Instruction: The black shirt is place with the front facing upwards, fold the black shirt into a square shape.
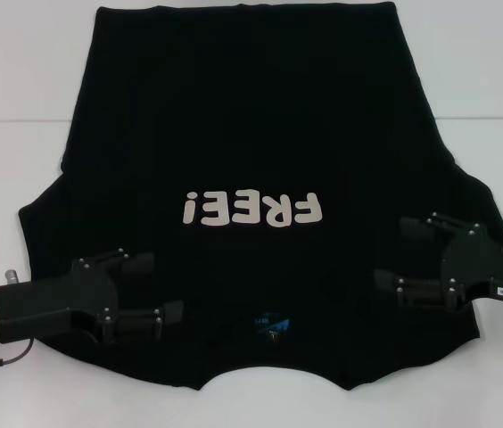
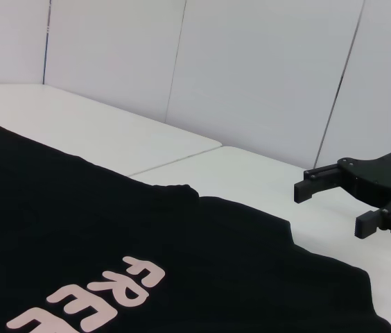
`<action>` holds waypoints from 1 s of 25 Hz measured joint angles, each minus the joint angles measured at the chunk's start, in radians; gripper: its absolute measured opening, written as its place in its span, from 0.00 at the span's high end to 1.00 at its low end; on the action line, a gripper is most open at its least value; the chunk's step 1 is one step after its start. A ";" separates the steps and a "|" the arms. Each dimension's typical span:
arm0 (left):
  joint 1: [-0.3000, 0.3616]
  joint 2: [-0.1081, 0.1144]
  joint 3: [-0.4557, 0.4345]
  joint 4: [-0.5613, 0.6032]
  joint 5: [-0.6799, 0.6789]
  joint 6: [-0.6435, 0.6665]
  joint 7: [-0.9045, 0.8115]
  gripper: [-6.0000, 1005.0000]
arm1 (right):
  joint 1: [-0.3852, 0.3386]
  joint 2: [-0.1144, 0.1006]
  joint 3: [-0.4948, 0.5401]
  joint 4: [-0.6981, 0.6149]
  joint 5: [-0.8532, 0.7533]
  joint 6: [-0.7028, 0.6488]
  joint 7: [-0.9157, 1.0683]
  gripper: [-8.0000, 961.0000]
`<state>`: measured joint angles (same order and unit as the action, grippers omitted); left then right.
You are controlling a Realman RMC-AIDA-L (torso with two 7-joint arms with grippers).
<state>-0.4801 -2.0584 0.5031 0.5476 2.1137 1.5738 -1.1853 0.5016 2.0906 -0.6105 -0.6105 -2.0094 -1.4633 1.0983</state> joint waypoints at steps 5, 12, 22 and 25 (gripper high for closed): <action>0.000 0.000 0.000 0.000 0.000 0.000 0.000 0.07 | 0.001 0.000 0.000 0.000 0.000 0.000 0.000 0.02; -0.001 0.001 -0.009 0.001 0.000 0.004 -0.021 0.07 | 0.000 0.000 0.000 0.000 0.000 0.000 0.000 0.02; -0.045 0.116 -0.165 0.000 0.006 0.003 -0.694 0.07 | 0.000 0.000 0.000 -0.006 0.000 -0.003 0.027 0.02; -0.047 0.139 -0.185 0.003 0.013 -0.103 -0.835 0.07 | 0.001 0.000 0.000 -0.005 0.000 -0.002 0.027 0.02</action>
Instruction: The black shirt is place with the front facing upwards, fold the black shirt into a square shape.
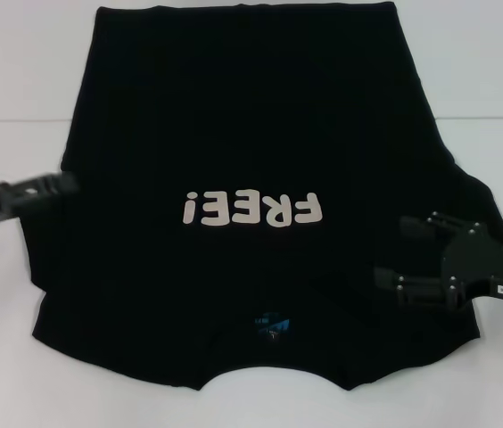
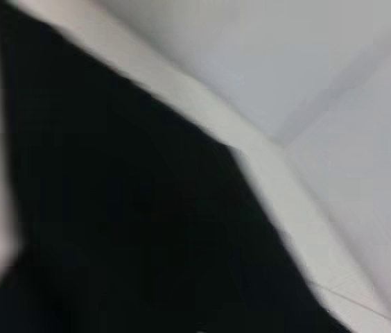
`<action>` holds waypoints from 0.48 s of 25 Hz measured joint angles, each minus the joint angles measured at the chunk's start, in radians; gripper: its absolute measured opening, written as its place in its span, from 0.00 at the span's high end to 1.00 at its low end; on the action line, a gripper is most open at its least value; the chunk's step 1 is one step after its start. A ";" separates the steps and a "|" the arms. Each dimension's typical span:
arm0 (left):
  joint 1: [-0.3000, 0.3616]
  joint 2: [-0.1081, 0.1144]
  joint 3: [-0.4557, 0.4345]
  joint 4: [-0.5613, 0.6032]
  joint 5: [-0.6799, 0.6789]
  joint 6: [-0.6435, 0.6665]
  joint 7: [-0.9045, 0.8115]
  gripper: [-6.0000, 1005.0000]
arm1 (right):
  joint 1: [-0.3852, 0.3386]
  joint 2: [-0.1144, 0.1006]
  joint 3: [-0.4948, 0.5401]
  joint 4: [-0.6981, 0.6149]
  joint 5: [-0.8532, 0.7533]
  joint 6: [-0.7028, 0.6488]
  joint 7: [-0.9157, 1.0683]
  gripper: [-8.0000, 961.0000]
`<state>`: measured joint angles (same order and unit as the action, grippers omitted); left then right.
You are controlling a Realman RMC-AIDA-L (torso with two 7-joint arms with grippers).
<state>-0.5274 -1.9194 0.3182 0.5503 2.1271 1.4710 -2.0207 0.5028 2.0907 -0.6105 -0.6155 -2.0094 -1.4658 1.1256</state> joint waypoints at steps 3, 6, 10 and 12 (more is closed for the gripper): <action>-0.003 0.007 0.012 0.000 0.049 -0.133 -0.079 0.07 | 0.004 0.000 -0.001 0.002 0.000 0.000 0.003 0.02; -0.014 0.006 0.023 -0.006 0.108 -0.200 -0.121 0.07 | 0.008 0.000 -0.010 -0.001 0.000 0.000 0.021 0.02; -0.021 -0.003 0.035 -0.011 0.133 -0.252 -0.139 0.07 | 0.017 0.000 -0.021 -0.003 0.000 0.000 0.028 0.02; -0.022 -0.009 0.038 -0.014 0.136 -0.280 -0.143 0.07 | 0.021 0.000 -0.023 -0.003 0.000 0.001 0.029 0.02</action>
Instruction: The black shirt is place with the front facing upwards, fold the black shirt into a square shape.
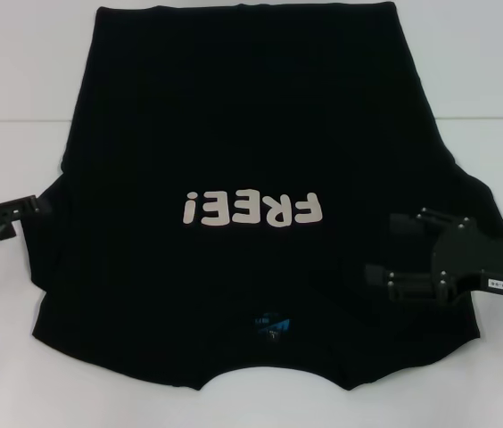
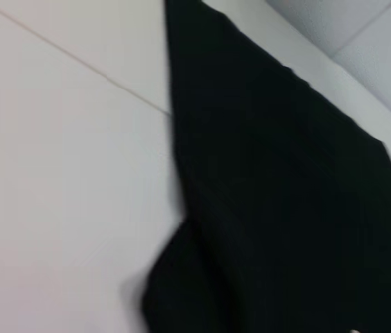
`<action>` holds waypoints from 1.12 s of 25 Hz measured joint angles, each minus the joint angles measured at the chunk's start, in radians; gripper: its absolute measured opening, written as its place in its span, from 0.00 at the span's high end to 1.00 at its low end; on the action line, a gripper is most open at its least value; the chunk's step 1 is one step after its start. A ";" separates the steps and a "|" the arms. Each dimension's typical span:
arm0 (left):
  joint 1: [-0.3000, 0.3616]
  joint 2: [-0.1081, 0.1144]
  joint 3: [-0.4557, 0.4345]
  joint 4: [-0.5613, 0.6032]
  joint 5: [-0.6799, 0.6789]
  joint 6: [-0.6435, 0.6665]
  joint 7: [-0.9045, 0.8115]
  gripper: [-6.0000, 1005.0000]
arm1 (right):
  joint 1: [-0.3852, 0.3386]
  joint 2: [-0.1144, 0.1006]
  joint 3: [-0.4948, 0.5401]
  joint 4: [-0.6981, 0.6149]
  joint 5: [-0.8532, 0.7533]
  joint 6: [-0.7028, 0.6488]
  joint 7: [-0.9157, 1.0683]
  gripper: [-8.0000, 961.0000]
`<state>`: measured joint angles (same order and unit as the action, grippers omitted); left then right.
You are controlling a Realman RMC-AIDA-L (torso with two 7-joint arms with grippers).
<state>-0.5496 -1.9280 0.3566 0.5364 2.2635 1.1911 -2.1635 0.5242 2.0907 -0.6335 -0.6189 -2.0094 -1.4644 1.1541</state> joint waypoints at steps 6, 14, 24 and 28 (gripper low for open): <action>-0.007 -0.005 0.010 -0.040 0.011 -0.104 -0.006 0.07 | 0.009 0.000 -0.008 0.003 0.000 -0.001 0.001 0.02; -0.023 -0.011 0.013 -0.071 0.015 -0.141 -0.020 0.07 | 0.011 0.000 -0.014 0.004 0.000 -0.002 0.003 0.02; -0.019 -0.010 0.046 -0.075 0.018 -0.129 -0.067 0.07 | 0.008 0.000 -0.014 0.001 0.000 -0.012 0.007 0.02; -0.018 -0.011 0.053 -0.075 0.018 -0.113 -0.073 0.07 | 0.006 0.000 -0.014 0.000 0.000 -0.018 0.007 0.02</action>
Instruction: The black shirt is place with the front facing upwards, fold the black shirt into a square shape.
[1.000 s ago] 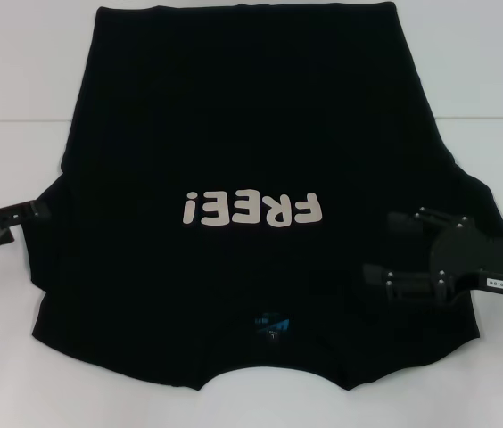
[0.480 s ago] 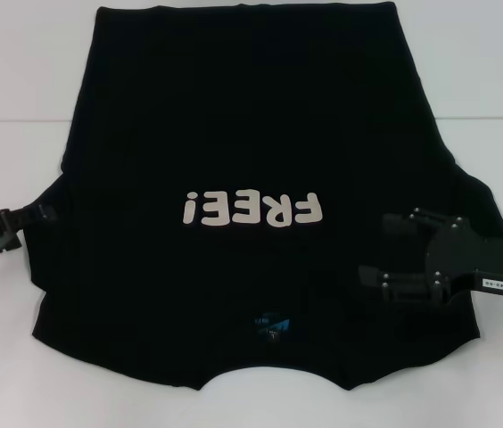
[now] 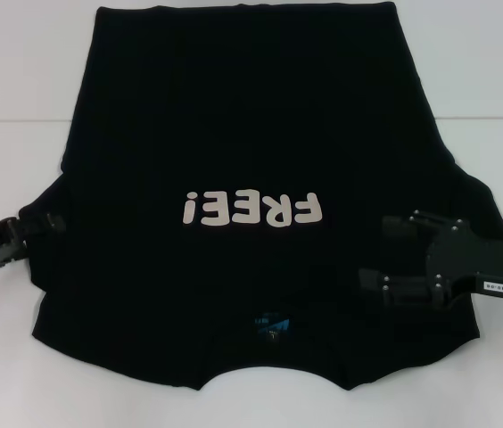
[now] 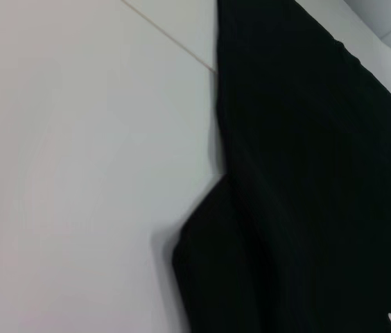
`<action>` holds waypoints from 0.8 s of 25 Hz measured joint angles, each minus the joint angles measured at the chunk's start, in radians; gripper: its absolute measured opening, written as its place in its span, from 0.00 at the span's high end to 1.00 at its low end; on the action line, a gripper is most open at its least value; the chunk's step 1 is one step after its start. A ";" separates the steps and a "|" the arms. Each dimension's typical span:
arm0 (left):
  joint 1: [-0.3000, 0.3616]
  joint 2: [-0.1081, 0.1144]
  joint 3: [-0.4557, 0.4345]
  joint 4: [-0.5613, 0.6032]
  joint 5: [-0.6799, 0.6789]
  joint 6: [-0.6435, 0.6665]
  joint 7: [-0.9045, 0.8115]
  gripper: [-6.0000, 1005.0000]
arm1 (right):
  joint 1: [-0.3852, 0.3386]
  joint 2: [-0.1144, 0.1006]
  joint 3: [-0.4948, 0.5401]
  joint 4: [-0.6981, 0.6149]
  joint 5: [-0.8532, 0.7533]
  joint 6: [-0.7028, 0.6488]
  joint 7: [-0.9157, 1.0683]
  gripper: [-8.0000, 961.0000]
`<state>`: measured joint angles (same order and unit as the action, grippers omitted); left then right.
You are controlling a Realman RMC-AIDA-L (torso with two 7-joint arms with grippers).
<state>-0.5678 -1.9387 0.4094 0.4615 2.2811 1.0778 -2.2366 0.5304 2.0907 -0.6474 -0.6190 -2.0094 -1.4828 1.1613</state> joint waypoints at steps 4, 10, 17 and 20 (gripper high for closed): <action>-0.005 0.000 0.011 -0.008 0.001 0.007 -0.012 0.08 | -0.001 0.000 0.000 -0.001 0.000 -0.001 0.001 0.02; -0.007 0.000 0.022 -0.011 0.001 0.008 -0.026 0.10 | -0.001 0.000 0.000 -0.001 0.000 -0.009 0.001 0.02; -0.009 0.002 0.057 0.004 0.002 0.004 -0.027 0.13 | -0.002 0.000 0.000 -0.001 0.000 -0.015 0.001 0.02; -0.008 0.000 0.076 0.019 0.002 0.001 -0.028 0.17 | -0.003 0.000 0.000 -0.001 0.000 -0.016 0.001 0.02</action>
<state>-0.5755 -1.9388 0.4858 0.4809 2.2830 1.0785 -2.2642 0.5279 2.0907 -0.6473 -0.6198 -2.0094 -1.4986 1.1627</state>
